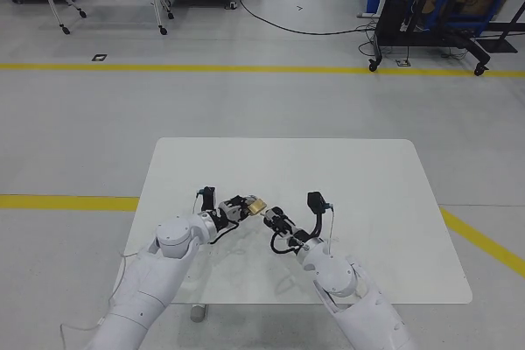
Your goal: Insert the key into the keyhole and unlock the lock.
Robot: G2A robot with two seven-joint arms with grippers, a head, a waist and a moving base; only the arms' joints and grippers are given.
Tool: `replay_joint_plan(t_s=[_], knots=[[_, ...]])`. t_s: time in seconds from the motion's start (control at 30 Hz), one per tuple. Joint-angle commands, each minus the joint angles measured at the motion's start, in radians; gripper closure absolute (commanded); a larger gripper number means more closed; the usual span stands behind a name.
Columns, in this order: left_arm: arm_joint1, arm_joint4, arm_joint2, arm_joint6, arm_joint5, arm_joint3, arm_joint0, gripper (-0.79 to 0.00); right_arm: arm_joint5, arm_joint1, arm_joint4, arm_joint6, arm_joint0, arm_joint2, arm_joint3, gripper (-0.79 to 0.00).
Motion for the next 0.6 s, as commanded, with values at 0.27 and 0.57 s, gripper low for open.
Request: replay_joint_plan(t_s=[0.27, 0.57], knots=[[-0.002, 0.002, 0.007, 0.009, 0.020, -0.009, 0.006, 0.000, 0.012, -0.013, 0.032, -0.096, 0.008, -0.033, 0.021, 0.000], [-0.004, -0.012, 0.007, 0.008, 0.035, -0.004, 0.006, 0.000, 0.012, -0.021, -0.003, -0.190, 0.012, -0.055, 0.037, 0.000]])
